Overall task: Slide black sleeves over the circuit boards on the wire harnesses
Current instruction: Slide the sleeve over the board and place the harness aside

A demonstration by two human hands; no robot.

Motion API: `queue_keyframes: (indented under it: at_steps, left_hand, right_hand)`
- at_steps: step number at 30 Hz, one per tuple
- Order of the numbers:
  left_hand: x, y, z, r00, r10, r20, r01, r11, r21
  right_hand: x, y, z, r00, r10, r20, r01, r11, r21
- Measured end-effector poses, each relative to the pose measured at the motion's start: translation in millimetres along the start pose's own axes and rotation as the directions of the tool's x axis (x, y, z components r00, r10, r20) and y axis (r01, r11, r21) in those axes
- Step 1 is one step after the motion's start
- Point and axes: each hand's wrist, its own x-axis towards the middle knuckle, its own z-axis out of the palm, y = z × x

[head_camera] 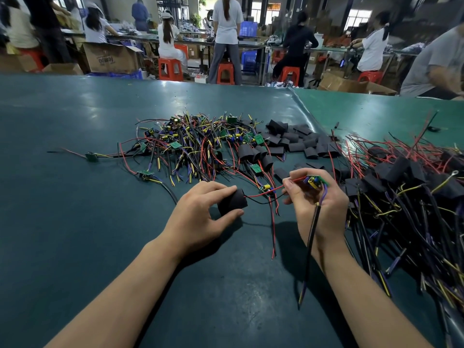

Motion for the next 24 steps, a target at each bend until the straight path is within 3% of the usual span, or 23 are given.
queue_keyframes:
  at_steps: [4,8,13,24]
  left_hand:
    - [0.2,0.6,0.3,1.0,0.008,0.011,-0.009,1.0,0.02]
    - [0.4,0.9,-0.4,1.0,0.009,0.011,-0.01,1.0,0.02]
    - [-0.2,1.5,-0.8,0.999,0.005,0.042,-0.006,1.0,0.02]
    - [-0.2,3.6,-2.0,0.999,0.017,0.041,-0.017,1.0,-0.017]
  right_hand:
    - [-4.6,1.1,0.9,0.991,-0.118,0.065,0.122,0.991,-0.063]
    - [-4.5,0.1,5.8,0.991,0.105,0.081,-0.111,0.99,0.084]
    - [-0.4,3.7,3.5,0.905,0.403,0.136,-0.425,0.852,0.306]
    - [2.9,8.5,-1.2,0.884,0.434,0.173,-0.467,0.822,0.325]
